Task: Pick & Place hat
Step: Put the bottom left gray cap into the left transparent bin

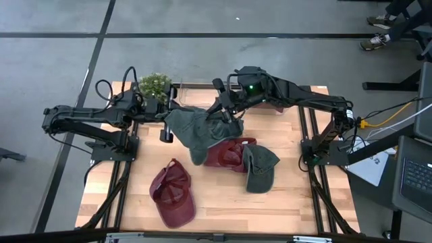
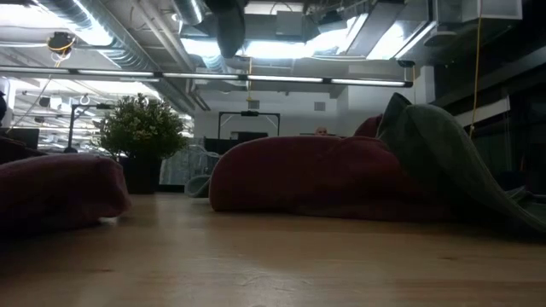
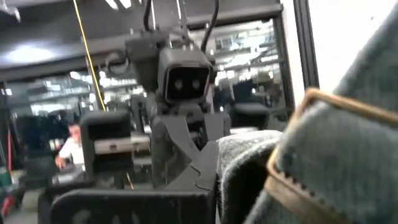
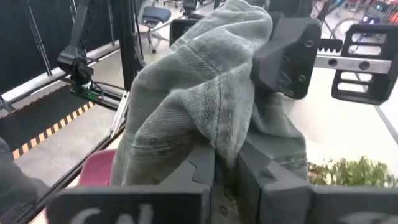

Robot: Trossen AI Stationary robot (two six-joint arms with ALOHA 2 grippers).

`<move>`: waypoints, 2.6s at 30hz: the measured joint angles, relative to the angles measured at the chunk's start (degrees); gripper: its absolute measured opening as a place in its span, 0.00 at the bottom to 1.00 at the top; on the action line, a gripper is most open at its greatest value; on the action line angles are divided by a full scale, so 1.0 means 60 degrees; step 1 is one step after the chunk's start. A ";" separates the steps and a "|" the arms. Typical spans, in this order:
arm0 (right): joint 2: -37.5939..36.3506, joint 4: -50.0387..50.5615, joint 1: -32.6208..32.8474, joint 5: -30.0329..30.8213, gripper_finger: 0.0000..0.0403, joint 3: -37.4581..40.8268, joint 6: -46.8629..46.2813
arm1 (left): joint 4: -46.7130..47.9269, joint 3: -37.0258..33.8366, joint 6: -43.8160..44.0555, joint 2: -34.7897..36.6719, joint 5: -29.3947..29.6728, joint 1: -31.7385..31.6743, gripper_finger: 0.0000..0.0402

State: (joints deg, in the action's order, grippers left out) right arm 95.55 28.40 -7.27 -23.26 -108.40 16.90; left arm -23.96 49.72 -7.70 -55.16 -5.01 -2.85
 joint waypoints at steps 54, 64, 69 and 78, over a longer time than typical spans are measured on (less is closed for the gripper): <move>0.0174 0.5114 -0.1365 0.2351 0.09 0.0000 -0.3963 | 0.0798 0.0013 -0.0351 -0.2465 0.5018 0.0226 0.61; 0.0206 0.4187 -0.1311 0.1186 0.10 0.0000 -0.3429 | 0.0753 0.0010 -0.0069 -0.3060 0.3916 0.0028 0.61; 0.0206 0.4172 -0.1307 0.0727 0.10 0.0000 -0.3108 | 0.0748 0.0010 -0.0020 -0.3133 0.3813 -0.0069 0.61; 0.0206 0.4169 -0.1304 0.0315 0.10 0.0000 -0.2471 | 0.0773 0.0010 -0.0320 -0.3129 0.3554 -0.0113 0.61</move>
State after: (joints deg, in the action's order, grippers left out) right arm 96.79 53.41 -15.09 -21.37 -108.40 2.08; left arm -19.33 49.78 -9.62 -73.93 16.32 -3.53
